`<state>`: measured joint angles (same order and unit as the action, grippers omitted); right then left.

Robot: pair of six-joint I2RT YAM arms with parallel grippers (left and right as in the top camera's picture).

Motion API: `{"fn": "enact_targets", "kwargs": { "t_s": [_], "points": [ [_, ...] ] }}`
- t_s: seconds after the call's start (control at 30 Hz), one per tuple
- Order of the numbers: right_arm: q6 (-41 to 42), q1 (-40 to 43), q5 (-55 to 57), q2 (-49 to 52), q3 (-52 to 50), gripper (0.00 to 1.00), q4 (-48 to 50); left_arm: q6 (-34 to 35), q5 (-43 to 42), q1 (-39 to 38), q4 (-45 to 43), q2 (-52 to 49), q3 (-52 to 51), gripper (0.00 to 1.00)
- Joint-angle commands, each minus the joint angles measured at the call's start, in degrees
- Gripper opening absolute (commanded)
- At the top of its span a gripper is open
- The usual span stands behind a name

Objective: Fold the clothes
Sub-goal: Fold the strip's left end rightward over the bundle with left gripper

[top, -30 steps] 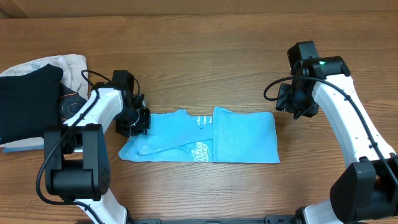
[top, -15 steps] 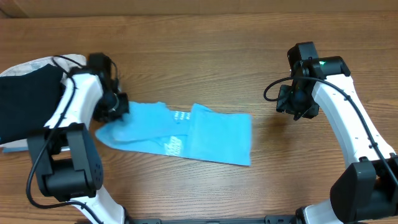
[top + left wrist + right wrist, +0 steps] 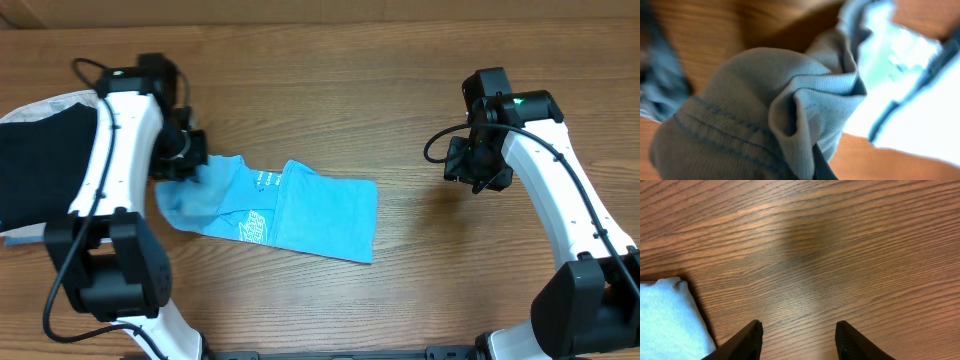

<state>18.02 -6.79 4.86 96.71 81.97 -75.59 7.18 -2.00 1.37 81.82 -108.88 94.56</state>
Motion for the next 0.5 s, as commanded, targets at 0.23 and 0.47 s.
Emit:
{"fn": "enact_targets", "kwargs": {
  "t_s": [0.23, 0.47],
  "points": [
    [0.20, 0.11, 0.00, -0.70, 0.74, 0.51, -0.26, 7.39, -8.57, -16.85, 2.75, -0.07, 1.20, 0.04],
    [-0.24, 0.11, 0.00, -0.70, 0.74, 0.51, -1.09, 14.21, -7.61, -26.62, -1.44, -0.09, 1.18, 0.04]
  ]
}}
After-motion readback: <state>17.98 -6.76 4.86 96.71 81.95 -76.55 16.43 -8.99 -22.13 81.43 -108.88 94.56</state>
